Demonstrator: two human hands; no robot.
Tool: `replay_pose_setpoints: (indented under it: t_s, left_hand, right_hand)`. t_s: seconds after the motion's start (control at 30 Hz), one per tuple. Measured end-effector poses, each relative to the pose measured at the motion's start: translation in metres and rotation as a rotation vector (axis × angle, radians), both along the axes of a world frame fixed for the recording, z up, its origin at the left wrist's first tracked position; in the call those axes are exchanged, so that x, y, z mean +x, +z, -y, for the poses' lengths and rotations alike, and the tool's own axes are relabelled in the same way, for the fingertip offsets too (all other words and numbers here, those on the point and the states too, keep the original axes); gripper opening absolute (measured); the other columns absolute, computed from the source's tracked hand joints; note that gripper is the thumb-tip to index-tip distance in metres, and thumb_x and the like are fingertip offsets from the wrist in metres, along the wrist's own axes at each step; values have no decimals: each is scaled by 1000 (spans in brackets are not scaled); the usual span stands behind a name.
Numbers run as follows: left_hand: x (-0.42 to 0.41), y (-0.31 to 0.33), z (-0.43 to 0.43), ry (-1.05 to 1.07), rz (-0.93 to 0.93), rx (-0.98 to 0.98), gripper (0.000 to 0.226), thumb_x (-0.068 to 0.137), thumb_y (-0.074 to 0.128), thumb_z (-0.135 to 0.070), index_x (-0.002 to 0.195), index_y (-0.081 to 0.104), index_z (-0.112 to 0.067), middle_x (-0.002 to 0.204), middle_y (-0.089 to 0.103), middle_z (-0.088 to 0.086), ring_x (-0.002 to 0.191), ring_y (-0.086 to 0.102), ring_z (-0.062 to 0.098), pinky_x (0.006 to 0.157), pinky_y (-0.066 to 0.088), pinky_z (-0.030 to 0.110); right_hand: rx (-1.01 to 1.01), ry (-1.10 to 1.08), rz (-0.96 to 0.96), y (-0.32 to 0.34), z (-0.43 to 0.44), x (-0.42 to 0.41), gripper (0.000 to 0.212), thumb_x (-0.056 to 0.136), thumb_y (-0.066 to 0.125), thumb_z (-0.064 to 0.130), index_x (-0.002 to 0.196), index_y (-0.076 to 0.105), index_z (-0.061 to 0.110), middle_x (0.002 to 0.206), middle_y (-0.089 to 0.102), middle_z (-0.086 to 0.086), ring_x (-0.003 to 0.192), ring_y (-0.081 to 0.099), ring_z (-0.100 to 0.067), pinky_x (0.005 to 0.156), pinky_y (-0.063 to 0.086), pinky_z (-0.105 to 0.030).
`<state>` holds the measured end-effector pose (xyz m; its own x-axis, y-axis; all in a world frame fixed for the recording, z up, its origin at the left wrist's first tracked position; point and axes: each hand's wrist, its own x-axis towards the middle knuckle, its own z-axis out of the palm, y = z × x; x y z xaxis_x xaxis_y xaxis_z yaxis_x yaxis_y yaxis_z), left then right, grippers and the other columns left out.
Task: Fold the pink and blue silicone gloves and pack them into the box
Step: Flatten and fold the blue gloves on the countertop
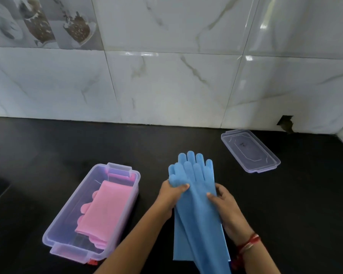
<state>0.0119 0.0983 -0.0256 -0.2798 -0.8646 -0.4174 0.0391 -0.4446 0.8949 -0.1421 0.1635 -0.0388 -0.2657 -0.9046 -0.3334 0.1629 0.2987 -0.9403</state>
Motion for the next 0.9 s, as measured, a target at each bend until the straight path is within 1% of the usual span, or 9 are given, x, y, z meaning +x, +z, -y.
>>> replay_pose_setpoints:
  t_s: [0.07, 0.17, 0.23, 0.33, 0.4, 0.5, 0.63, 0.8, 0.9]
  left_hand:
    - [-3, 3, 9, 12, -3, -86, 33, 74, 70, -16, 107, 65, -13, 101, 73, 8, 92, 70, 23, 81, 57, 40]
    - [-11, 14, 33, 37, -14, -174, 22, 75, 70, -16, 96, 67, -18, 90, 75, 3, 83, 72, 19, 70, 59, 35]
    - [-13, 15, 48, 45, 26, -148, 24, 74, 71, -17, 97, 66, -20, 91, 74, 3, 82, 72, 19, 70, 60, 36]
    - [-9, -4, 54, 107, 192, -76, 42, 74, 76, -17, 110, 55, -13, 105, 66, 6, 92, 67, 23, 81, 57, 42]
    - [-5, -18, 48, 174, 258, -94, 44, 75, 76, -20, 111, 51, -17, 106, 61, 0, 92, 63, 16, 76, 55, 34]
    - [-7, -21, 47, 150, 256, -208, 36, 77, 71, -17, 108, 53, -25, 106, 62, -3, 90, 62, 8, 68, 50, 25]
    - [-16, -7, 58, 83, 288, -345, 32, 80, 67, -19, 105, 54, -34, 106, 63, -9, 95, 61, 7, 79, 52, 28]
    - [-9, -13, 59, 103, 417, -240, 33, 82, 68, -21, 111, 53, -24, 110, 61, -3, 91, 58, 8, 74, 49, 26]
    - [-4, -19, 38, 151, 427, -289, 49, 80, 71, -27, 121, 45, -25, 105, 59, -8, 87, 57, 0, 65, 43, 16]
  right_hand:
    - [-117, -21, -25, 5, 5, -6, 35, 88, 54, 1, 116, 59, 22, 110, 70, -4, 96, 69, -20, 81, 57, -35]
    - [-284, -14, 131, 19, 16, -10, 39, 88, 51, -4, 117, 56, 22, 110, 70, -5, 97, 69, -23, 76, 58, -33]
    - [-214, -61, 147, 20, 26, -12, 37, 90, 52, -2, 121, 52, 19, 111, 69, -8, 98, 68, -25, 74, 57, -34]
    - [60, -54, 36, 11, 35, -16, 42, 89, 58, 6, 128, 45, 16, 112, 63, -8, 98, 65, -26, 77, 56, -38]
    - [145, -19, -11, 4, 33, -19, 46, 87, 61, 9, 128, 43, 19, 109, 62, -4, 96, 65, -23, 76, 56, -36]
    - [143, 5, -47, 3, 30, -18, 42, 88, 60, 9, 125, 45, 24, 109, 61, 2, 98, 64, -18, 78, 57, -36]
    - [48, -57, 15, 6, 32, -14, 37, 90, 57, 7, 121, 48, 25, 110, 65, 3, 98, 66, -17, 76, 57, -34]
    - [166, -86, 58, 1, 31, -15, 44, 88, 60, 9, 126, 42, 22, 118, 60, -4, 98, 65, -22, 76, 57, -38]
    - [172, -58, -109, -1, 31, -17, 49, 86, 65, 18, 127, 40, 24, 119, 57, -4, 99, 62, -19, 80, 56, -38]
